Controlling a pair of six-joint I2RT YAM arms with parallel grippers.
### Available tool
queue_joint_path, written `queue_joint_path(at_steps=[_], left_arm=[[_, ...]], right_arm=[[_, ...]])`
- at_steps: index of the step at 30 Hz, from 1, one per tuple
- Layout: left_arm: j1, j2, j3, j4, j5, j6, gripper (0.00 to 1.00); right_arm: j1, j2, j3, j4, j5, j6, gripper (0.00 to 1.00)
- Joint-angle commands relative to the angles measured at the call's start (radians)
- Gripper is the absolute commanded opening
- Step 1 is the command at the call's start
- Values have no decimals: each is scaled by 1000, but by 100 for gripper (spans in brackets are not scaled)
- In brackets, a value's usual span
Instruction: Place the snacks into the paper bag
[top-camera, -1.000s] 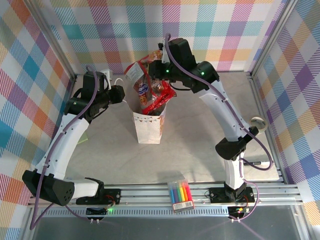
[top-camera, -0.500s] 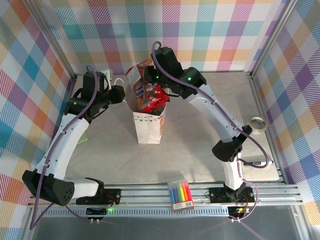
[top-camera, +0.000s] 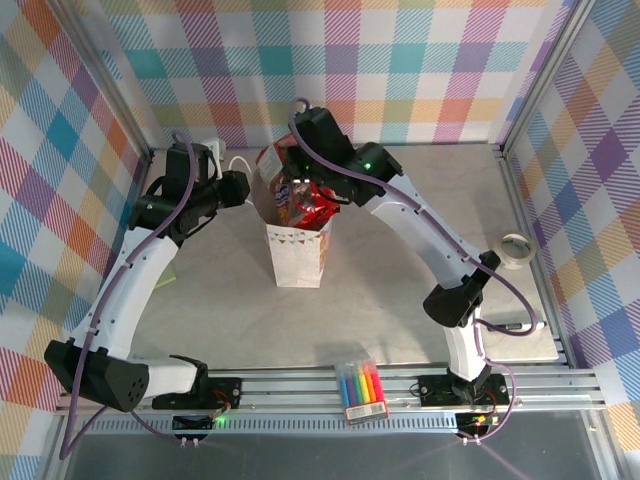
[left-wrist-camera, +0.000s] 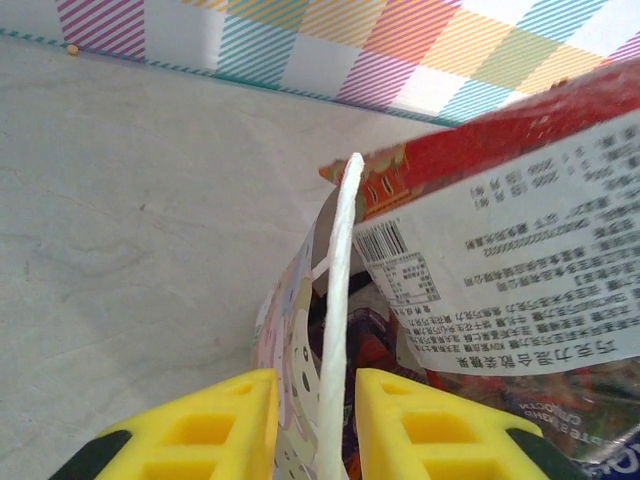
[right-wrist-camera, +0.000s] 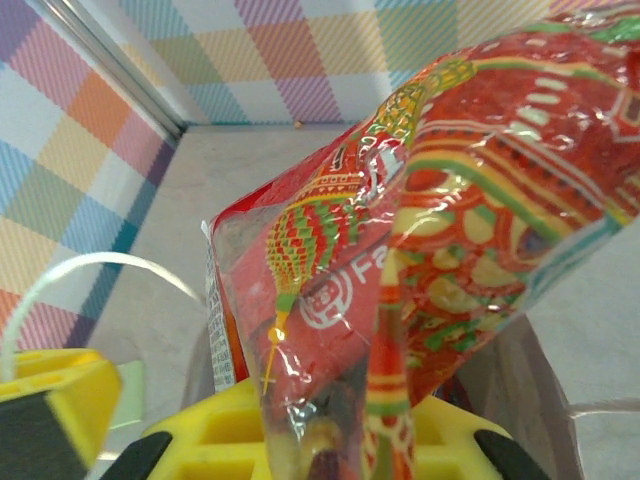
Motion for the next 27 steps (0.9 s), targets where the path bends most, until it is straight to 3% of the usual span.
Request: queue_joint_path(at_steps=[1,14,27], left_arm=[[19,0,21,-1,-25,-27,27],[22,7,22,1,-20,-36,27],[22,9,15,10,10,-47,27]], right_arm=[[1,-111,-11,74,69,-34,0],[1,-168,-87,40,108,-34,0],[1,-121,-91,36,-16,-6,0]])
